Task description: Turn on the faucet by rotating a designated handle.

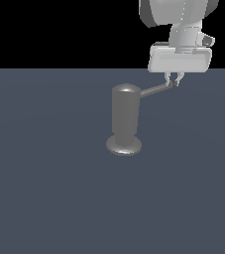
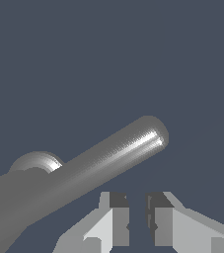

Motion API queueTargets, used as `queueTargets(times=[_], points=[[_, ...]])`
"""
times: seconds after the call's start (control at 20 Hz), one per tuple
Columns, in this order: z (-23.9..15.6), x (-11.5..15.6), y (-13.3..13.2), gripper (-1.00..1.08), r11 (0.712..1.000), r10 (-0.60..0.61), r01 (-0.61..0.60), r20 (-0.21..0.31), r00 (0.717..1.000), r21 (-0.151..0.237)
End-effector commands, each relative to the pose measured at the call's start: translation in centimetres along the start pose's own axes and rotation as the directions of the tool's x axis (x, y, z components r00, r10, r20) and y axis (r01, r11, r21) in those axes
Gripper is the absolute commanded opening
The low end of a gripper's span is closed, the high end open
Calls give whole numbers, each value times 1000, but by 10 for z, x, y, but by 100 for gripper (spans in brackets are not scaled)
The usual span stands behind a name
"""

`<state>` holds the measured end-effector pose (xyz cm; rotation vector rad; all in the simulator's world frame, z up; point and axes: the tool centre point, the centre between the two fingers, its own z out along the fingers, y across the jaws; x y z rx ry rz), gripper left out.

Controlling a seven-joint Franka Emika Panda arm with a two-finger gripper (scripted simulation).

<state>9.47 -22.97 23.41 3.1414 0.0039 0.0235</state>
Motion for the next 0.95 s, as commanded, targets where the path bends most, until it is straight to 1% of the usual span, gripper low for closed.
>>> queueTargets(times=[0.0,0.9], points=[[10,7,-2,-100,1000,0,0,8,1000,1],[15,42,-2,-100,1000,9,-9,14,1000,0]])
